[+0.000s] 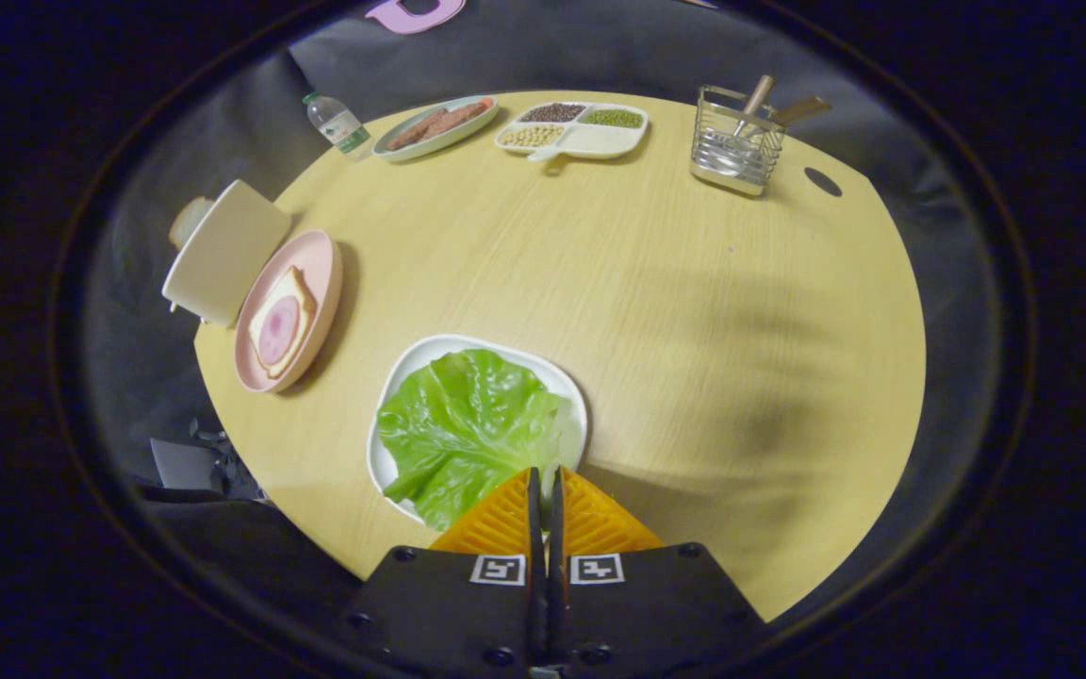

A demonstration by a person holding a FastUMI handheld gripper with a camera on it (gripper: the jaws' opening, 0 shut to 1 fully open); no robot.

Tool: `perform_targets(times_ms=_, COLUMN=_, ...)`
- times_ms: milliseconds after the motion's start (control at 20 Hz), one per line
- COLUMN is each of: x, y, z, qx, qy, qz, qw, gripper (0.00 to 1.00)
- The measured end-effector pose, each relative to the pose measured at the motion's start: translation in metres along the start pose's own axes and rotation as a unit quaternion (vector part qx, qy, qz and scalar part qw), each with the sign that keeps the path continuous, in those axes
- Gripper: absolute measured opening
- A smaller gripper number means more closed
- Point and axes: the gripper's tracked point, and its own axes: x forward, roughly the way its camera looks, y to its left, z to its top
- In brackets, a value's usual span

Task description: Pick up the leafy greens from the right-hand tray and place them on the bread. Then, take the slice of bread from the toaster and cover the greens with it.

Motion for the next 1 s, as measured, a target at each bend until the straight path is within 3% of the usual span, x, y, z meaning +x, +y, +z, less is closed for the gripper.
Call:
perform_targets(times_ms=400, x=-0.05, y=0.046, z=0.013, qx=0.071, qy=-0.028, qz=0.058, qw=0.995, gripper=0.04)
perform_targets(times_ms=1000, x=-0.115, y=0.168, z=0.078, qx=0.127, qy=-0.097, qz=0.178, qw=0.971, gripper=0.03)
